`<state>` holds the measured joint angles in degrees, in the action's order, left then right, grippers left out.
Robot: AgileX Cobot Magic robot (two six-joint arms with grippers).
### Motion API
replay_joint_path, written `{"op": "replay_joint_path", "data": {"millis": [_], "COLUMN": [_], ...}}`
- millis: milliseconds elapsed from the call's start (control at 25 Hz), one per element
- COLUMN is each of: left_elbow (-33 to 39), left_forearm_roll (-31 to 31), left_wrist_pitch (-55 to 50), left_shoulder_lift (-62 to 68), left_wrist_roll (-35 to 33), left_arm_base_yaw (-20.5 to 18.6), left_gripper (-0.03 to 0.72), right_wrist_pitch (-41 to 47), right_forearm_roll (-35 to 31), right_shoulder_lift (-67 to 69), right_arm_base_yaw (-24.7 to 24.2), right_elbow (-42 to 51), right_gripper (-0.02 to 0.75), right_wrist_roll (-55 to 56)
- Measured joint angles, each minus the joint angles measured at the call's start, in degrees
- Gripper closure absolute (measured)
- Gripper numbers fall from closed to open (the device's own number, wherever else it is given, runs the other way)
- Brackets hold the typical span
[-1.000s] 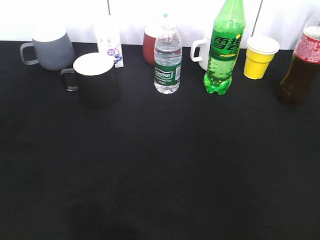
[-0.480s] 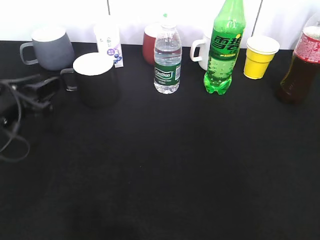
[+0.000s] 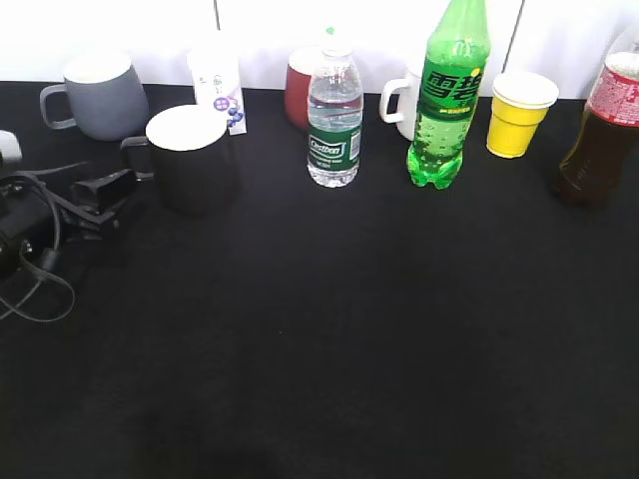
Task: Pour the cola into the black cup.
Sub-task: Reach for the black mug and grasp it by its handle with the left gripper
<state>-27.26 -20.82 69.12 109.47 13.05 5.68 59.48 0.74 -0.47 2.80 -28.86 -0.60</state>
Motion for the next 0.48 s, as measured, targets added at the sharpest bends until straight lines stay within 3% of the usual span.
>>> {"op": "replay_joint_path", "data": {"millis": [160,480], "left_elbow": [-0.49,-8.0], "left_forearm_roll": [0.82,0.03], "left_wrist_pitch": [0.07,0.01], "left_shoulder_lift": [0.45,6.88], "left_wrist_roll": [0.0,0.0], "left_arm_base_yaw": [0.0,0.0], "left_gripper": [0.195,0.195], "right_wrist_pitch": [0.0,0.0], "right_forearm_roll": [-0.23,-0.34], "right_shoulder_lift": [0.0,0.0], "right_arm_base_yaw": [0.0,0.0], "right_elbow": [0.0,0.0], "right_gripper": [0.191,0.191], "right_wrist_roll": [0.0,0.0]}}
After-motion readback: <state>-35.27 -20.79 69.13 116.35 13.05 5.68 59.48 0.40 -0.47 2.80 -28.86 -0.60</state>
